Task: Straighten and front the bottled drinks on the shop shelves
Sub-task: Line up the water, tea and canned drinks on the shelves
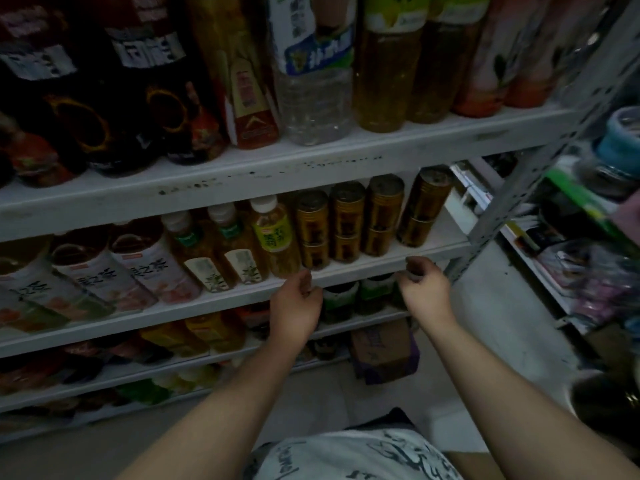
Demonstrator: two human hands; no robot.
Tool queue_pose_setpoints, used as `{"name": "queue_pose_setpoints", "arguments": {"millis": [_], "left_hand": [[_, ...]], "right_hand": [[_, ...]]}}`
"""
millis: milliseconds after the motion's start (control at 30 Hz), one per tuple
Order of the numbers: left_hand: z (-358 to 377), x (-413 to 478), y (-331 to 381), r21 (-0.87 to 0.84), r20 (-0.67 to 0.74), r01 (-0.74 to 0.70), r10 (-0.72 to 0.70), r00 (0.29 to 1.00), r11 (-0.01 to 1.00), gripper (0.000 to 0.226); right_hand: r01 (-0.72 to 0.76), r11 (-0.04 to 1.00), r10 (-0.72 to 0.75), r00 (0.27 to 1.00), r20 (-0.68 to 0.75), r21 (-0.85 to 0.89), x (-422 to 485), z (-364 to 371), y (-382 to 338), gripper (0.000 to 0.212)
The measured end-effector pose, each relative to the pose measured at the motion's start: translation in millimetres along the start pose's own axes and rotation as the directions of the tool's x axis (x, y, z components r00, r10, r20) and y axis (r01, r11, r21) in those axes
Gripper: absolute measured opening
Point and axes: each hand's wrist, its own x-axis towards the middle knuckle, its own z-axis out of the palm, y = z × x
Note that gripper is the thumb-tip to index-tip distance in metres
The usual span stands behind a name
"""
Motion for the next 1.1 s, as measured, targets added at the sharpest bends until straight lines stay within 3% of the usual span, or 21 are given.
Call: {"name": "queue_pose_setpoints", "arguments": {"millis": [133, 333, 500, 600, 700, 800, 867, 967, 1100], "left_hand": [[29, 3, 7, -0.012, 0.012, 0.054, -0.053, 0.999, 0.998, 0.049], [64, 3, 19, 0.052, 0.003, 0.091, -0.091, 0.996, 0.995, 0.047], [77, 2, 16, 0.039, -0.012, 0.131, -0.131, 0.991, 0.991, 0.040], [79, -2, 12, 0.016, -0.012, 0.156, -0.155, 0.988, 0.988, 0.039], [82, -4, 11, 0.088, 0.001, 0.154, -0.154, 0.988, 0.984, 0.036], [83, -6, 12, 0.156, 0.017, 0.142, -0.146, 0.989, 0.977, 0.034], [83, -6, 11, 0.151, 0.040, 0.128, -0.136, 0.990, 0.980, 0.035], [80, -4, 9, 0.149, 0.049, 0.111, -0.120, 0.992, 0.983, 0.036], [76, -4, 6, 0.103, 0.047, 0.152, -0.157, 0.986, 0.983, 0.038]], "right_hand": [[0.020, 0.999, -0.023, 0.998, 0.057, 0.045, 14, -3, 5, 0.040], [0.058, 0.998, -0.051, 0.966, 0.255, -0.021, 52, 4, -18, 0.075], [0.094, 0.966, -0.192, 0.882, 0.430, 0.240, 76, 9, -26, 0.075], [0.113, 0.960, -0.208, 0.900, 0.382, 0.258, 79, 16, -22, 0.060], [0.231, 0.965, -0.253, 0.943, 0.217, 0.121, 73, 23, -19, 0.051], [0.208, 0.978, -0.210, 0.974, 0.085, 0.025, 62, 32, -18, 0.055], [0.173, 0.980, -0.183, 0.978, 0.100, 0.101, 59, 34, -16, 0.064], [0.161, 0.964, -0.212, 0.945, 0.250, 0.211, 64, 29, -11, 0.077], [0.197, 0.959, -0.242, 0.943, 0.228, 0.202, 67, 27, -9, 0.062]]}}
